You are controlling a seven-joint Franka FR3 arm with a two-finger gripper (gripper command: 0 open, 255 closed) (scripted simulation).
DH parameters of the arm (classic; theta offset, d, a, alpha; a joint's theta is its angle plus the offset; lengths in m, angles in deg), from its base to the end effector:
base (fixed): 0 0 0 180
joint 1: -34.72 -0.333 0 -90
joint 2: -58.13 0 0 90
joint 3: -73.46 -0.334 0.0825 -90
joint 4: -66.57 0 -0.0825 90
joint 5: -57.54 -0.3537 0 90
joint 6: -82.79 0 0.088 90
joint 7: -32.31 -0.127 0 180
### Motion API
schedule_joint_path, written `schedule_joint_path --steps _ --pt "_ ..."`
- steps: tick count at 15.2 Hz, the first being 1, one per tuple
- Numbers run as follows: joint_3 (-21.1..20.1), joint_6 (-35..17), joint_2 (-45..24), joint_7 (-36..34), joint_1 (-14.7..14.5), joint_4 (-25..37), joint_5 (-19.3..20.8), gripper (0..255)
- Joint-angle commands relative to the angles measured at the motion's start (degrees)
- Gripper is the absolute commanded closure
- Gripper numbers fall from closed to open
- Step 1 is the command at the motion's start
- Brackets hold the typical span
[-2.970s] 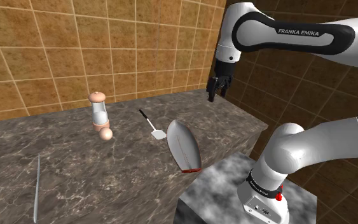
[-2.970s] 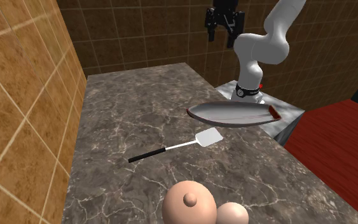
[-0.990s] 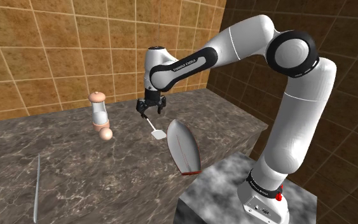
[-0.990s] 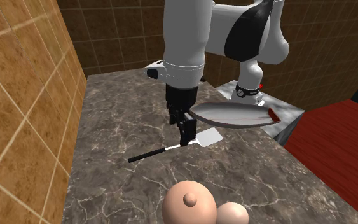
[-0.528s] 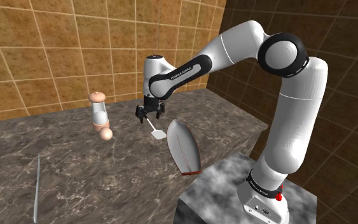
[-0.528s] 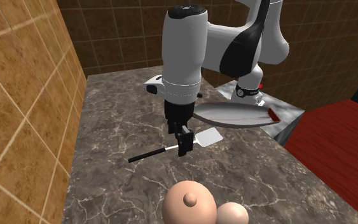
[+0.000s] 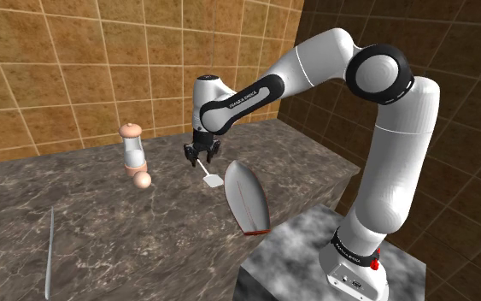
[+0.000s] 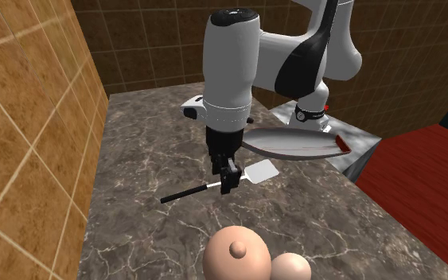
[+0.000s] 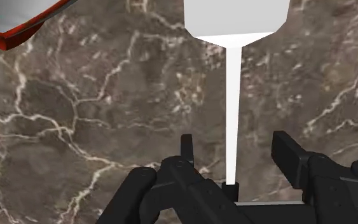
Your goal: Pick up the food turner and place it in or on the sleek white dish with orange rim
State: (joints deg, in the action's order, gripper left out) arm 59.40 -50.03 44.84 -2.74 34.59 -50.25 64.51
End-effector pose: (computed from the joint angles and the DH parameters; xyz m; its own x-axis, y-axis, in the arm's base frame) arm 0.5593 0.1322 0.3554 0.9556 -0.2869 0.0664 -0.2875 -0.9578 -0.0005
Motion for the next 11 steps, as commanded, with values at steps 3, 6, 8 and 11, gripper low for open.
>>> schedule_joint_path --steps 3,6,8,11 --pt "0.00 0.00 0.00 0.00 0.00 0.00 0.00 255" --pt "0.00 0.00 0.00 0.00 0.00 0.00 0.00 255" --pt "0.00 0.00 0.00 0.00 0.00 0.00 0.00 255" --pt "-0.11 1.34 0.86 0.29 0.08 0.52 -0.38 255"
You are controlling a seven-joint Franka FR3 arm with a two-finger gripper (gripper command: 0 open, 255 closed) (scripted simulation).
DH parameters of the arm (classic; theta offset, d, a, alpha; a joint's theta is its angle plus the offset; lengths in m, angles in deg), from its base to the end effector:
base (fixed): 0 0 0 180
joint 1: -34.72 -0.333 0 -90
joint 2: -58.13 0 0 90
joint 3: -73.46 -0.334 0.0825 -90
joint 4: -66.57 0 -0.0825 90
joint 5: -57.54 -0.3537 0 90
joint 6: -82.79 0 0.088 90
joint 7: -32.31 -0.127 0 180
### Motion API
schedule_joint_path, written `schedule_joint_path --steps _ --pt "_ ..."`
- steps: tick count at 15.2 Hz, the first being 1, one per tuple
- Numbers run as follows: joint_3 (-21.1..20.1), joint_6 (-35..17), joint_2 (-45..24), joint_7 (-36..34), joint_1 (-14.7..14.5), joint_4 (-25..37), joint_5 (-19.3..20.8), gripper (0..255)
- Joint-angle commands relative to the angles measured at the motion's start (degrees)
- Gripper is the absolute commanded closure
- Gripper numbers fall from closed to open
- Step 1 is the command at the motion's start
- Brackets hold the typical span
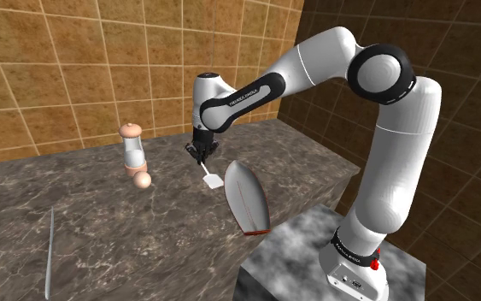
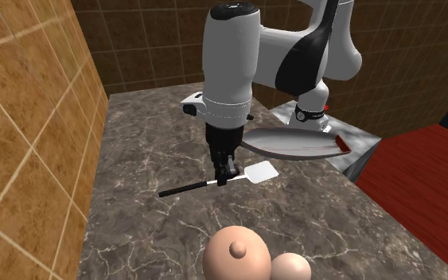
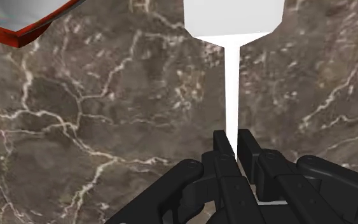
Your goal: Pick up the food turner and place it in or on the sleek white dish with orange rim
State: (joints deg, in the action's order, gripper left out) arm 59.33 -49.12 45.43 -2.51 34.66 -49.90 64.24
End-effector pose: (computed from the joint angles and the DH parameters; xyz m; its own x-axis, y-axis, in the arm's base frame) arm 0.5588 0.1319 0.3623 0.9557 -0.2869 0.0664 -0.2875 -0.9578 -0.0005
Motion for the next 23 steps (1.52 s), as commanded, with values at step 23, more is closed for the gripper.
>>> schedule_joint_path --steps 23 --pt "-0.73 14.68 9.04 2.27 0.43 6.01 -3.46 255"
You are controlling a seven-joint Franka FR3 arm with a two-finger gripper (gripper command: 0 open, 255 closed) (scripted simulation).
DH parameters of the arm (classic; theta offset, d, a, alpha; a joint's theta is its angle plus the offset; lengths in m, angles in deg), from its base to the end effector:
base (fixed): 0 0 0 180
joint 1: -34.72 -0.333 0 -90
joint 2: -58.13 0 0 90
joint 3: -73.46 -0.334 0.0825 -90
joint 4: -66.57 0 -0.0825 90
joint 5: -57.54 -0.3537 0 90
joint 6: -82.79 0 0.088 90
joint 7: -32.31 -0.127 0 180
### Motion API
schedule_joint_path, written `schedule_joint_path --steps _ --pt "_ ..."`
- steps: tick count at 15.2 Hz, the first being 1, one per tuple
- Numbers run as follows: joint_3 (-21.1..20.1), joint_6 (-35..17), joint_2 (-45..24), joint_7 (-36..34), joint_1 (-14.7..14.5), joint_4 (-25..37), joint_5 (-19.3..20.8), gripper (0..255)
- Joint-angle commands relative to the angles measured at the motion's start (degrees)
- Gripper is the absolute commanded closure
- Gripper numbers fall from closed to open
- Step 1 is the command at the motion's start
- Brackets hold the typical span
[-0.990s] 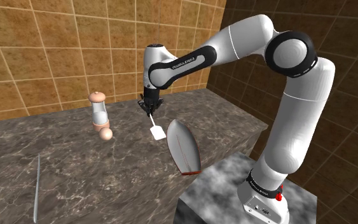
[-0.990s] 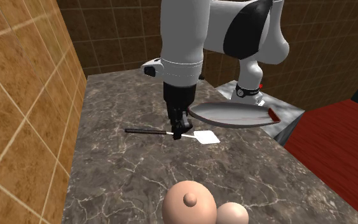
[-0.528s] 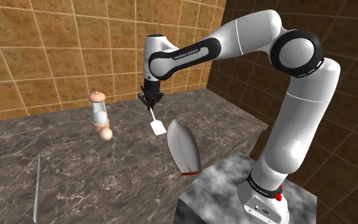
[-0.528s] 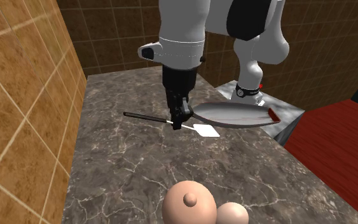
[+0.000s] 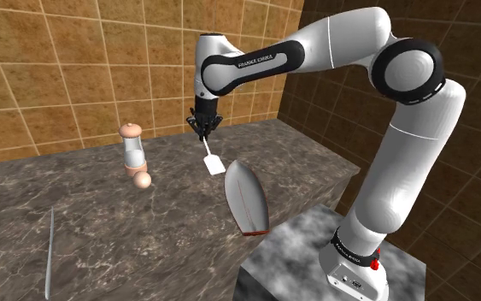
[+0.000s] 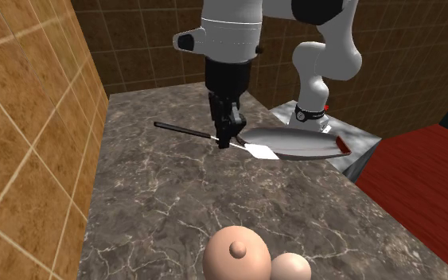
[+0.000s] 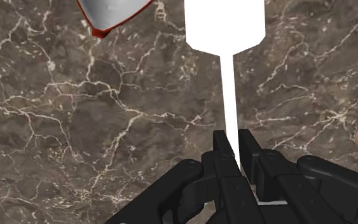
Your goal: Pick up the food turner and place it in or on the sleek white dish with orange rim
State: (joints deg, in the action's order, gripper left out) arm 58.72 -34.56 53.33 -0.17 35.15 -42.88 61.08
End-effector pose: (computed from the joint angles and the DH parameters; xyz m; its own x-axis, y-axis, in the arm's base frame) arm 0.5455 0.1311 0.4684 0.9556 -0.2870 0.0666 -0.2876 -0.9577 -0.0008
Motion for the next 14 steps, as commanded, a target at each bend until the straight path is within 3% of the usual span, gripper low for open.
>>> schedule_joint_path --steps 1,8,14 --pt "-0.26 -0.32 3.42 -0.03 -0.10 -3.64 -0.93 255" --pt "-0.88 -1.25 19.24 0.28 -1.58 -19.89 -5.58 255" --pt "-1.11 1.06 33.20 -0.07 -4.52 -31.29 -9.46 255"
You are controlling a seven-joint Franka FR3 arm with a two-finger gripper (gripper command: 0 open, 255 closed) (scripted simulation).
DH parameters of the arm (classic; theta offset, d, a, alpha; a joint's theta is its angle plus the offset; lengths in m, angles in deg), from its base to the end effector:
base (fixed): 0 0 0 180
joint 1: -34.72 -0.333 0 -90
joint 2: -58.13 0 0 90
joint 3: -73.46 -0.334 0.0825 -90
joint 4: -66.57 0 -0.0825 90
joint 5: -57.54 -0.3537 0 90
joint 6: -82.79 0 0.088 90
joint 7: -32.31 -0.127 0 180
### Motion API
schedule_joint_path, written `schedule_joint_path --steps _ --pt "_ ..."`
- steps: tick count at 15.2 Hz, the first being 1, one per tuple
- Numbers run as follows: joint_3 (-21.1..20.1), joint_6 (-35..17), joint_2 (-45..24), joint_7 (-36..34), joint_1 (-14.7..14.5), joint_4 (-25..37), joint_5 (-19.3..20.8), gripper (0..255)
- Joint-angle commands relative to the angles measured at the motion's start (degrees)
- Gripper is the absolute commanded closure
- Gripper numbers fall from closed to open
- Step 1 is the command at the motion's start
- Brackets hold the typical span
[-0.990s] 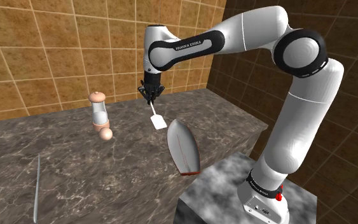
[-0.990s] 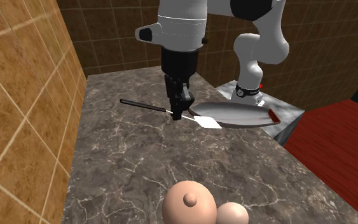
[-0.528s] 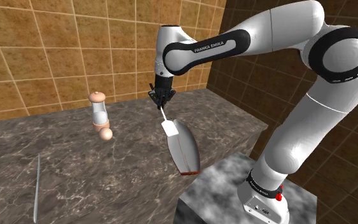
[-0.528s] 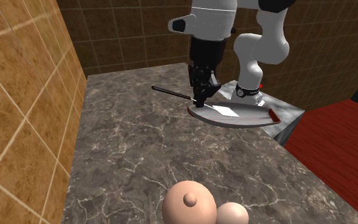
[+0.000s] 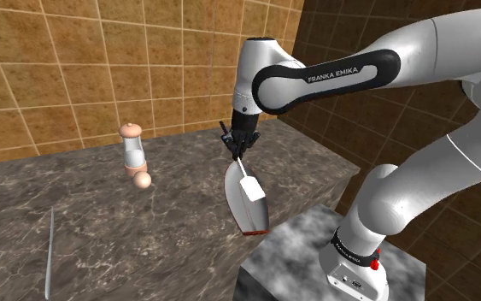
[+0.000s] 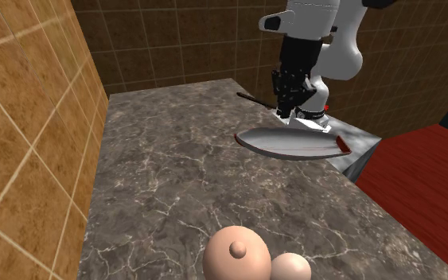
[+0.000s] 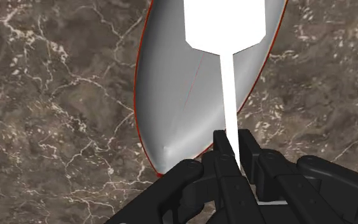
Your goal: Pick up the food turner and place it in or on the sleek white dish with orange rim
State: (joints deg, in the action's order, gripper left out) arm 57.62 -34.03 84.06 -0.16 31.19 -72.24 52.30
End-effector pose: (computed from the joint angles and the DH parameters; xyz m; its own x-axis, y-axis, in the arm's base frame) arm 0.3590 0.1412 0.4799 0.9558 -0.2863 0.0669 -0.2870 -0.9579 -0.0001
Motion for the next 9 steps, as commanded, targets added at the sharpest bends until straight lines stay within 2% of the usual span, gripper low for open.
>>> schedule_joint_path --steps 1,2,9 --pt "-0.06 1.21 4.87 -0.25 -1.16 -3.62 -1.28 255" --pt "-0.18 2.49 8.74 -0.60 -2.20 -6.19 -2.24 255" --pt "-0.97 -3.46 7.07 -0.81 -2.37 -10.49 -2.62 255"
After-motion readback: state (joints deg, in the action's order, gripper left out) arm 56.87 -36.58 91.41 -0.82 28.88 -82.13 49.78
